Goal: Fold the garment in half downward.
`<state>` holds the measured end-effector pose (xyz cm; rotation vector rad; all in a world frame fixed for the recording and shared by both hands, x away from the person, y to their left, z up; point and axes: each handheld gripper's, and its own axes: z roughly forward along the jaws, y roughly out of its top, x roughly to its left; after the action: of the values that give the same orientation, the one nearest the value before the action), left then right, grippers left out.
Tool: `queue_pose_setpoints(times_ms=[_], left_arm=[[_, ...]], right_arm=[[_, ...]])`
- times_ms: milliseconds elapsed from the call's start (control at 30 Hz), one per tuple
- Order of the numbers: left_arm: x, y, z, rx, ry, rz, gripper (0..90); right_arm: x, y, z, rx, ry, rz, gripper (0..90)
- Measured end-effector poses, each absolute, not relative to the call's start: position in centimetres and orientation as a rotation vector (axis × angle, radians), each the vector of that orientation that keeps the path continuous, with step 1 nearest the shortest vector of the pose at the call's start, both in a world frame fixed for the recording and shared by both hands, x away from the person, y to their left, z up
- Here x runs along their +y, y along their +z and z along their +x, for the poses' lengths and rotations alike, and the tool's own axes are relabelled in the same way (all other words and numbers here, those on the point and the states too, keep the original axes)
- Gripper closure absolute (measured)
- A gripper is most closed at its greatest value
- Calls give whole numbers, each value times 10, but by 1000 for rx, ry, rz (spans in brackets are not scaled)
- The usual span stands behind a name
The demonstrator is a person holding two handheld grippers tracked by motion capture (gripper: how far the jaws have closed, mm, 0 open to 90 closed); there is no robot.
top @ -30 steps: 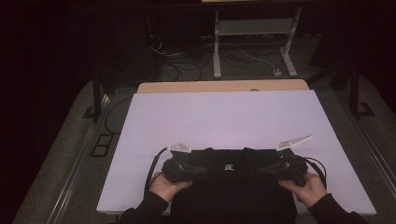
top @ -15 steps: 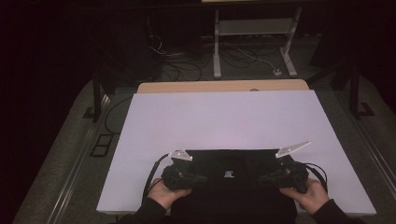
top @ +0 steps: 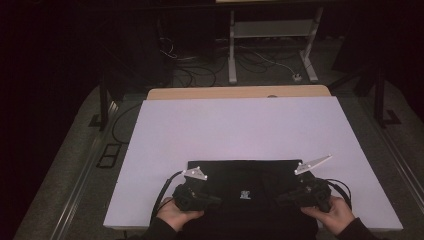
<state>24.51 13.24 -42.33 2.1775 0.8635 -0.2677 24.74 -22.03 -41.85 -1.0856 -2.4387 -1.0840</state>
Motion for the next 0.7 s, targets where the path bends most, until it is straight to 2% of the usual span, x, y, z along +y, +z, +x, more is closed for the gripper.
queue_pose_setpoints(times_ms=[467,700], left_arm=[[132,-424,240,857,-256,2212,801],[133,-421,240,843,-216,2222,590]], right_arm=[[-221,-423,243,-2420,-1057,-1081,830],[-220,-421,241,-2467,-1061,-1095,657]])
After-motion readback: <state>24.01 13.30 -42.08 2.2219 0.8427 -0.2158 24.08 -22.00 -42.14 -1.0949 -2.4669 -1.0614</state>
